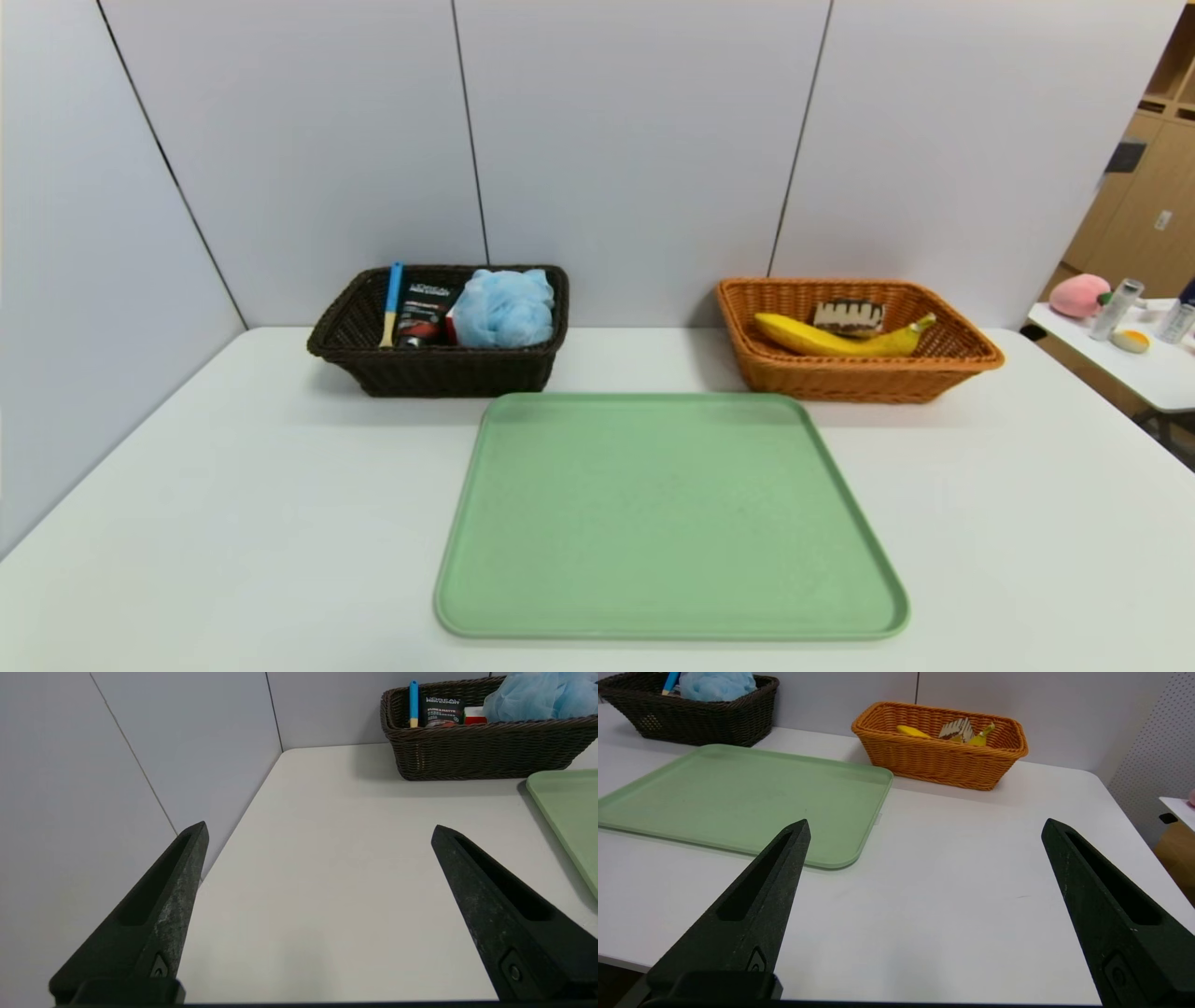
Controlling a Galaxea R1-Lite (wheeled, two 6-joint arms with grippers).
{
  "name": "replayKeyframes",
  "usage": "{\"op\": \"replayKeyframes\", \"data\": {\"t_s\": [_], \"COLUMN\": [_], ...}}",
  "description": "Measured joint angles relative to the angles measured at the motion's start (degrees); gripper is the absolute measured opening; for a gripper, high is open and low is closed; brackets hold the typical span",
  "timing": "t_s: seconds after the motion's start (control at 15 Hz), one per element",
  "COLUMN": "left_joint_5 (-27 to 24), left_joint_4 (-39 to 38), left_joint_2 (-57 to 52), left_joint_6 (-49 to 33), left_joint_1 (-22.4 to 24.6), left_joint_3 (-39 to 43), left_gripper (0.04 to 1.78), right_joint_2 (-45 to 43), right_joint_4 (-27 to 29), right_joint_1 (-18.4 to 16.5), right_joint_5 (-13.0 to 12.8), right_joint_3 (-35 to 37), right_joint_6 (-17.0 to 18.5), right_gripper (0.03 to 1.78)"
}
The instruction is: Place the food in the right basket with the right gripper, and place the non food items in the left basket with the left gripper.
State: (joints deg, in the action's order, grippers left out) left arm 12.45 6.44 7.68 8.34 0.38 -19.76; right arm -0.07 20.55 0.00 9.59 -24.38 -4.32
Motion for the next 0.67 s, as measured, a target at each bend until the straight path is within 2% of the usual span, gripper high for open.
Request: {"op": "replayKeyframes", "data": {"t_s": [0.2,0.27,0.47,0.67], "left_joint_5": [-3.83,-4.57,-7.81,-8.70], "left_joint_4": [-1.12,-3.27,-11.39,-19.86], "left_joint_2": [-5.23,-6.17,-7.44,-7.68], "left_joint_6": [0.28,0.28,1.52,3.07], "left_joint_1": [-0.28,-0.33,-0.38,-0.38], "left_joint_3": [2.51,3.19,9.22,14.12], "left_gripper": [1.69,1.69,1.69,1.69], "right_joint_2": [0.00,0.00,0.00,0.00], "right_joint_4": [-2.19,-4.68,-19.30,-35.71], "right_joint_1": [0.00,0.00,0.00,0.00], "right_joint_5": [-0.01,-0.04,-0.37,-0.45], "right_joint_3": [0.43,1.37,9.06,18.02], "right_joint_6": [-0.37,-0.52,-1.94,-5.61], "right_gripper": [1.71,1.71,1.71,1.71]}}
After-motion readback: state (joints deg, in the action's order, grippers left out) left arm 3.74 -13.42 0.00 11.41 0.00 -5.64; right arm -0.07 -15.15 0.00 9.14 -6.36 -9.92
